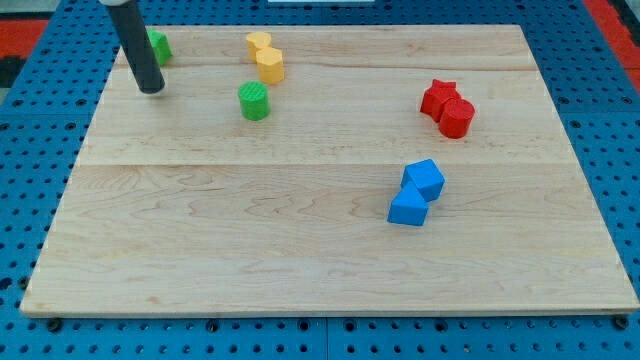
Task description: Move the green circle diagonally top right to the yellow hexagon
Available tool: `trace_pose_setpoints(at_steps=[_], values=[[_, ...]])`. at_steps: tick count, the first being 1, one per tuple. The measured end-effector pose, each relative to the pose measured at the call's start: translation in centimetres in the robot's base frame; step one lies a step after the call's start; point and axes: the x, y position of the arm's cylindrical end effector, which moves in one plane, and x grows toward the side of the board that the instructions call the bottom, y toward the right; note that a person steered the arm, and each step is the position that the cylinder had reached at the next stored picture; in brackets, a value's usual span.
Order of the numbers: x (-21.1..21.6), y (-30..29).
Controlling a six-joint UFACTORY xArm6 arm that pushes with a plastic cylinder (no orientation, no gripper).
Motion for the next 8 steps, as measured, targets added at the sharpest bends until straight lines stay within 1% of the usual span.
trace_pose_setpoints(at_steps=[1, 4, 5, 6, 7, 8], values=[[3.8, 6.7], [3.4, 8.0], [3.2, 10.6], [3.2, 15.1], [3.1, 16.8], [3.1, 16.8]])
